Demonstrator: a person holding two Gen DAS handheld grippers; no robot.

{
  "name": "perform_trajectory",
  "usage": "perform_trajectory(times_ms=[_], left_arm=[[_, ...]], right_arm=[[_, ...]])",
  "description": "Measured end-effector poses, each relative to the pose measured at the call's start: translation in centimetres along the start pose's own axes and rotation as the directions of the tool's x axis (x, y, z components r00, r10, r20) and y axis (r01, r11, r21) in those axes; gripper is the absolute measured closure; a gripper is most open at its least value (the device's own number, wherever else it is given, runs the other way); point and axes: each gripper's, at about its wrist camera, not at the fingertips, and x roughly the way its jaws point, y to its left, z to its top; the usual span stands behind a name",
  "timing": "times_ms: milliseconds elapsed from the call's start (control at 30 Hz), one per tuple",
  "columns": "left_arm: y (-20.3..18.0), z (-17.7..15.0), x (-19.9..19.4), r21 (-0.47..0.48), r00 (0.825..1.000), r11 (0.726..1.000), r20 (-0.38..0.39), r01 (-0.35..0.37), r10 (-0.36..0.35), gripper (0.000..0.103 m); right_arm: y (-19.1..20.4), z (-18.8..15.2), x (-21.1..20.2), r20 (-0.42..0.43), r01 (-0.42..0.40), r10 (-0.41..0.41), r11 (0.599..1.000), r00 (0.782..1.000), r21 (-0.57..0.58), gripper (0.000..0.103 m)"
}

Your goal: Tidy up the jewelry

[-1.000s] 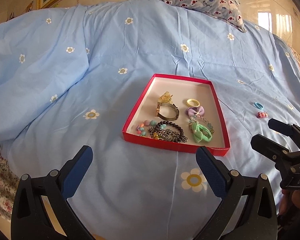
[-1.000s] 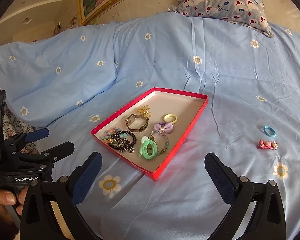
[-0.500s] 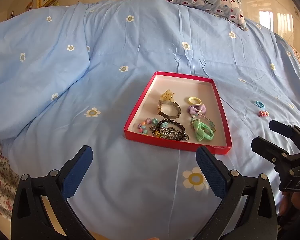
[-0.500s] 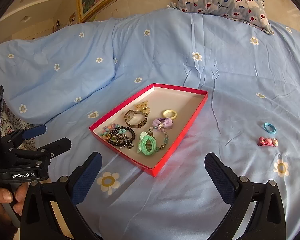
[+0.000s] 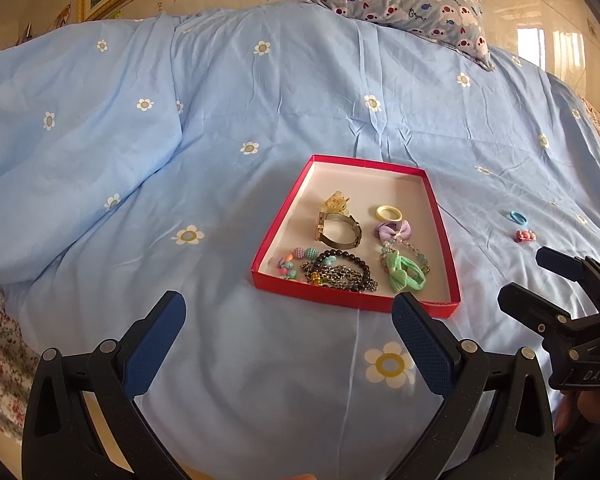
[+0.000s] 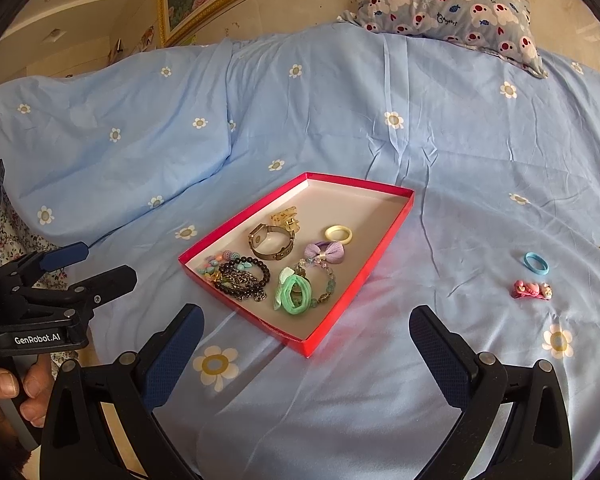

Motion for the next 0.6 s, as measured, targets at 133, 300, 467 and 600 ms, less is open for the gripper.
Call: perform_trajectory(times_ms=[133, 300, 467, 600], left_arm=[[-0.08, 0.03, 0.02, 0.003, 1.000, 1.000, -0.009, 0.001, -0.001, 0.000], [-0.12, 0.03, -0.01, 0.003, 1.000, 1.000, -0.009, 0.002, -0.002, 0.000], [-0.18, 0.00, 0.01, 0.005, 1.000, 1.000, -0.011, -0.002, 0.002, 0.000], [-0.25, -0.06, 0.11, 0.009, 1.000, 1.000, -0.012, 0.002, -0.002, 0.000]], right_arm=[[-0.06, -0.03, 0.01, -0.007, 0.000, 0.000, 1.000, 1.000, -0.001, 0.000], [-0.04, -0.07, 0.05, -0.006, 0.001, -0.001, 1.000, 1.000, 0.000, 0.000], [-0.06, -0.11, 0.03, -0.007, -0.001, 0.001, 1.000, 1.000, 0.000, 0.000], [-0.05, -0.11, 0.03, -0.006, -0.002, 0.002, 1.000, 1.000, -0.001, 0.000]])
